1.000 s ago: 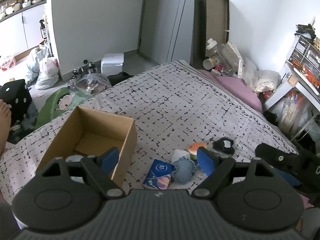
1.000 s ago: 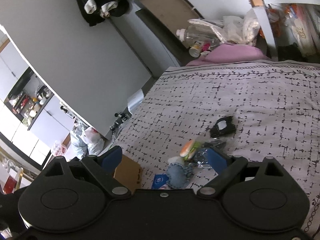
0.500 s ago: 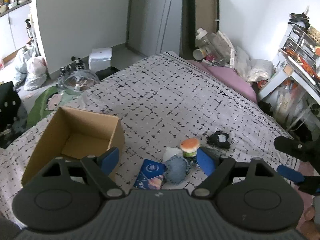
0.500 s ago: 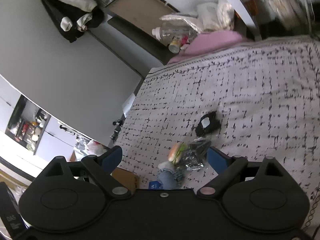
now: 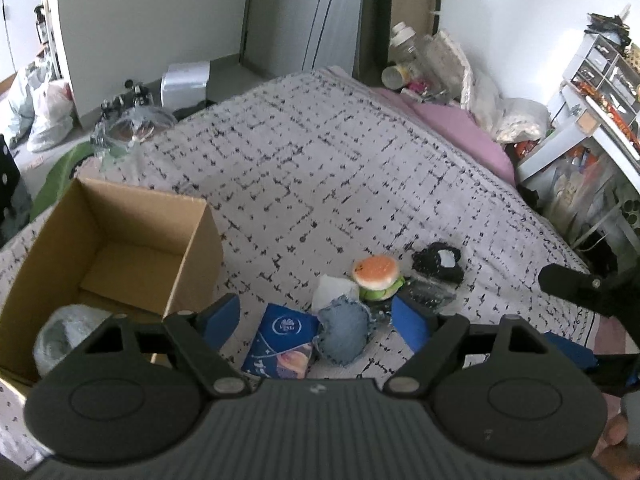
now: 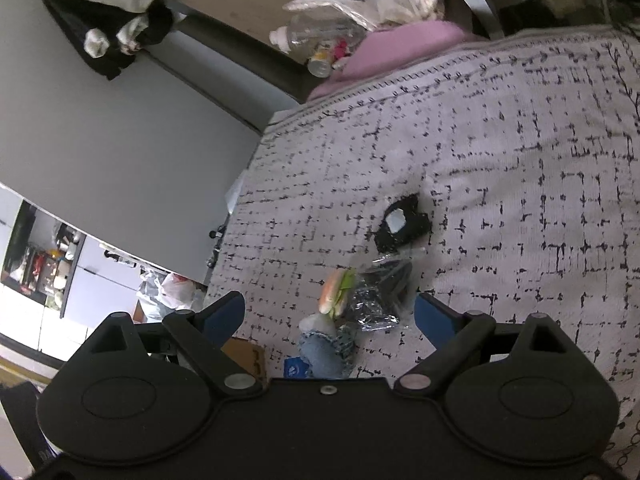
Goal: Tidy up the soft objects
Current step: 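Move the right gripper back to the remaining items on the bed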
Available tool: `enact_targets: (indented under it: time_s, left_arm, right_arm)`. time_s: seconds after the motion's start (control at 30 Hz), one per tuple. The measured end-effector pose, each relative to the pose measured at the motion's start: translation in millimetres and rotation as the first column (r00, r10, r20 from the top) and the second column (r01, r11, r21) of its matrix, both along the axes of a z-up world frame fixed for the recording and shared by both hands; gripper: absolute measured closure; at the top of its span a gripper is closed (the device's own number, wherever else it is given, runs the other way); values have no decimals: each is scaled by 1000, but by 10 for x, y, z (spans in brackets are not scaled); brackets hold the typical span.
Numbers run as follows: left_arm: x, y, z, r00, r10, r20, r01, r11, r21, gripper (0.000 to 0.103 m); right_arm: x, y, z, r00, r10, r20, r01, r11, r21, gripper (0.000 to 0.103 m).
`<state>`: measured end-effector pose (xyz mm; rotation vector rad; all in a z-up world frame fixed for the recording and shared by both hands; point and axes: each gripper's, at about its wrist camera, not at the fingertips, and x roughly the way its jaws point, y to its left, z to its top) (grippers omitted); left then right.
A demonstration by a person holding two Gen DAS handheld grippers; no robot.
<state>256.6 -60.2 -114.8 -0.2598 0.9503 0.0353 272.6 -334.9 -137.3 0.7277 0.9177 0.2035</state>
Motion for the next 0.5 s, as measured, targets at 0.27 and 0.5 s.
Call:
enact_targets:
  time_s: [0.27,0.5]
  left_arm:
    - [37,0,-321,998,3,-59,-5,1000,-25,23]
    - [106,-112,-557,993,-47,-108,51,998,34,23]
  right_arm:
    - [164,63,-221,997,-22,-78,21,1000,-5,15]
    - [241,165,-303,995,-10,-104,7,1000,-27,15]
